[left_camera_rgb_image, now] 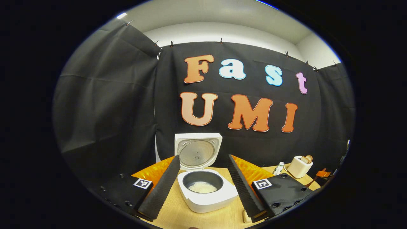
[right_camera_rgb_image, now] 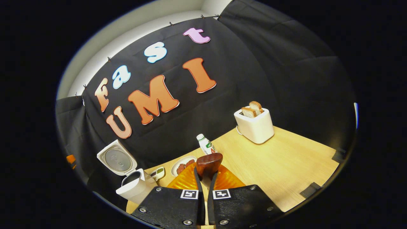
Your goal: Close the left gripper, press the button to open the rice cooker; take a wooden spoon from the chopstick holder with the right hand, scoop a spoonful of rice and pour it into the rice cooker, then put the wooden spoon back into the chopstick holder.
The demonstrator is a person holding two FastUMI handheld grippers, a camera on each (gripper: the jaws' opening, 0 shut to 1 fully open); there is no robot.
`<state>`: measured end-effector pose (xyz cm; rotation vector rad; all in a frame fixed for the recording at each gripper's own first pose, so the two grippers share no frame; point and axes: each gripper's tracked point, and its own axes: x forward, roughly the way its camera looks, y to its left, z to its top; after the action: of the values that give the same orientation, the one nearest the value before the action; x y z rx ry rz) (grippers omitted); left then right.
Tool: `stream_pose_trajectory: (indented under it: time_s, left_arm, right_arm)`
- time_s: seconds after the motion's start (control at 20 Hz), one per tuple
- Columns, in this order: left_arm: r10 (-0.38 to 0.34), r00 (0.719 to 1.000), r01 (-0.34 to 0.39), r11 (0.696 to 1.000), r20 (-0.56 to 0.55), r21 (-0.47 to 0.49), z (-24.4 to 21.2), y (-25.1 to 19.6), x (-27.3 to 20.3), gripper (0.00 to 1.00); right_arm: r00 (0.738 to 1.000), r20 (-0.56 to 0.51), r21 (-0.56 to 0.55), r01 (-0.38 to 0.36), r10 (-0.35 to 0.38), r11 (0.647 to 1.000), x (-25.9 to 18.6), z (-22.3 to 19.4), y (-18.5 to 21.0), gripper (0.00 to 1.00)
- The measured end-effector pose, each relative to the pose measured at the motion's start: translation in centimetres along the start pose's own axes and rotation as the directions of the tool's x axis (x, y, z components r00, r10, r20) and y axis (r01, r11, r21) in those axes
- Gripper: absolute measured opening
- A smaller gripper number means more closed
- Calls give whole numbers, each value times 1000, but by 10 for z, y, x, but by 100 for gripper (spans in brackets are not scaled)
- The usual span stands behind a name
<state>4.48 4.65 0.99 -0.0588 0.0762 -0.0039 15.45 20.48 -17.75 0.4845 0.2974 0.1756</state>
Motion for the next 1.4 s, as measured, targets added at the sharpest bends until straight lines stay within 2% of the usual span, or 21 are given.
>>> stream_pose_trajectory:
  time_s: [0.4, 0.7, 0.9, 1.05, 1.1, 1.15, 1.2, 1.3, 1.35, 1.4]
  left_arm:
    - [8, 1000, -8, 1000, -15, -1, -2, -2, -4, 100]
    - [26, 999, -26, 1000, -21, -14, -6, 1, 1, 100]
    - [34, 999, -35, 999, -19, -17, -6, 2, 10, 100]
    - [27, 999, -28, 999, -19, -25, -5, -2, 19, 100]
    - [29, 999, -30, 999, -17, -23, -4, -3, 22, 100]
    - [33, 999, -33, 999, -13, -17, -1, -2, 26, 100]
    - [28, 1000, -28, 1000, -11, -9, 0, -4, 29, 100]
    - [19, 1000, -19, 1000, -3, -2, 5, -8, 36, 100]
    - [10, 1000, -10, 1000, -1, -5, 9, -11, 42, 100]
    - [6, 1000, -6, 1000, 1, -8, 12, -13, 48, 100]
  right_arm:
    - [995, -94, 23, 24, -22, 999, 20, -57, -33, 2]
    - [991, -131, 62, 27, -19, 998, 33, -71, -44, 3]
    - [989, -135, 47, 65, -58, 997, 34, -68, -54, 14]
    - [982, -144, 47, 130, -122, 990, 31, -67, -71, 25]
    - [980, -142, 49, 149, -140, 988, 31, -67, -75, 41]
    - [979, -139, 47, 157, -149, 987, 29, -65, -78, 45]
    - [977, -138, 35, 170, -163, 985, 26, -64, -79, 63]
    - [970, -124, -18, 207, -208, 978, 23, -58, -86, 80]
    - [967, -108, -49, 227, -231, 973, 22, -53, -89, 94]
    - [964, -89, -81, 243, -250, 966, 19, -43, -91, 95]
